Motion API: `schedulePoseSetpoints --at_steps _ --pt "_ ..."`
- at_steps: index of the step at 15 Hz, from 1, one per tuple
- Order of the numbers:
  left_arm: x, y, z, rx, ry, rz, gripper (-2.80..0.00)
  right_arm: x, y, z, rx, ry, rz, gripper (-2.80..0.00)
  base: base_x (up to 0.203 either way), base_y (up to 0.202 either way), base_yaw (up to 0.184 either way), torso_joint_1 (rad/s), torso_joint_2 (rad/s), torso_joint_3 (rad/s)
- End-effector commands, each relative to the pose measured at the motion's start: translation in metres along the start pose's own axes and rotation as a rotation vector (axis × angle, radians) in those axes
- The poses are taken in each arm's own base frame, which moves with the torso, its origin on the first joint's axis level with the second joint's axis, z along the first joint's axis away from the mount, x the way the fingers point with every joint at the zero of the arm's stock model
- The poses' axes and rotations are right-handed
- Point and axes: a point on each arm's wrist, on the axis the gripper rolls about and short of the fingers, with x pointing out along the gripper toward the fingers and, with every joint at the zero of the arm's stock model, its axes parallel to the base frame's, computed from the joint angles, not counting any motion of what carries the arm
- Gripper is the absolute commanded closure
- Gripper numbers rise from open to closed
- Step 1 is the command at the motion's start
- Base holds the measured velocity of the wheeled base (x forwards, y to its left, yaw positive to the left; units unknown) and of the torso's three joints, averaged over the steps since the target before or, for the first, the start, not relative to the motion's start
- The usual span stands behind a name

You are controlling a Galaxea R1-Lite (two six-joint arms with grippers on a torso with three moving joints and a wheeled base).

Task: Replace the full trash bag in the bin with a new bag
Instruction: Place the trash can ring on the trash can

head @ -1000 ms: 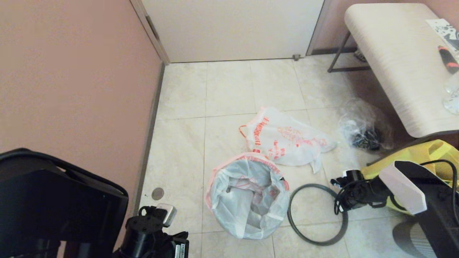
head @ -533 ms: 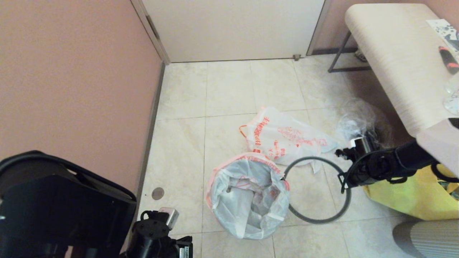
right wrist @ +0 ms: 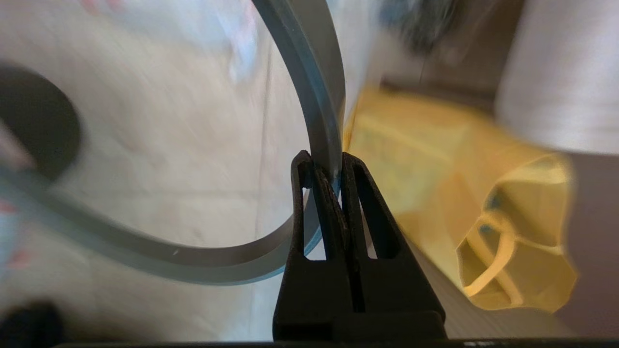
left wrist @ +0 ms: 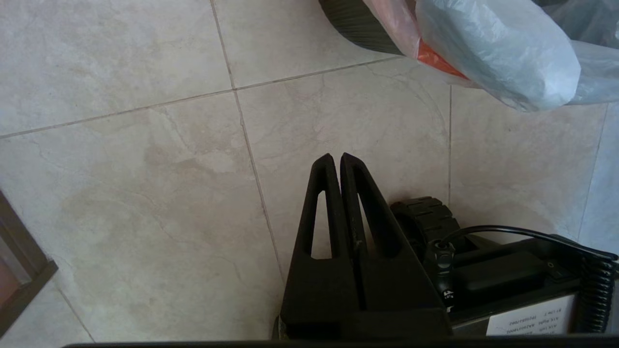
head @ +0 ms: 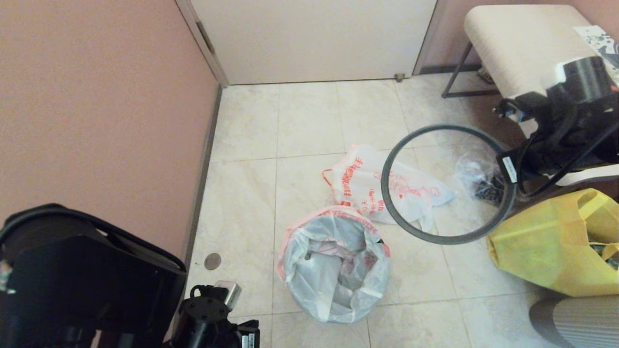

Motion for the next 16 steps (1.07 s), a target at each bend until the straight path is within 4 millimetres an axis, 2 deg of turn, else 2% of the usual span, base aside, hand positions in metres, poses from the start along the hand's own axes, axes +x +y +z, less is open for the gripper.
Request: schedulePoseSetpoints --at_steps 1,4,8,10,11,14,16 --pt "0.000 0.000 0.001 -0.005 -0.009 0.001 0.00 -0.024 -0.003 0.009 0.060 -0.069 0.022 0.00 0.000 0.000 0.000 0.000 0.00 0.000" --pt "0.000 0.000 0.001 -0.005 -0.007 0.001 0.00 0.020 0.030 0.001 0.134 0.031 0.212 0.00 0.000 0.000 0.000 0.000 0.00 0.000" --pt "0.001 0.001 0.000 -0.005 -0.003 0.004 0.00 0.084 0.108 -0.015 0.148 0.233 0.516 0.00 0.000 0.000 0.000 0.000 0.00 0.000" --pt "0.001 0.001 0.000 -0.005 -0.003 0.004 0.00 0.094 0.142 -0.014 0.135 0.290 0.610 0.00 0.000 0.000 0.000 0.000 0.00 0.000" --pt "0.001 0.001 0.000 -0.005 -0.003 0.004 0.00 0.094 0.156 -0.020 0.109 0.368 0.633 0.00 0.000 0.000 0.000 0.000 0.00 0.000" --pt "0.001 0.000 0.000 -0.005 -0.005 0.003 0.00 0.098 0.181 -0.037 0.063 0.464 0.657 0.00 0.000 0.000 0.000 0.000 0.00 0.000" --pt "0.001 0.000 0.000 -0.005 -0.005 0.003 0.00 0.109 0.194 -0.048 0.042 0.499 0.649 0.00 0.000 0.000 0.000 0.000 0.00 0.000"
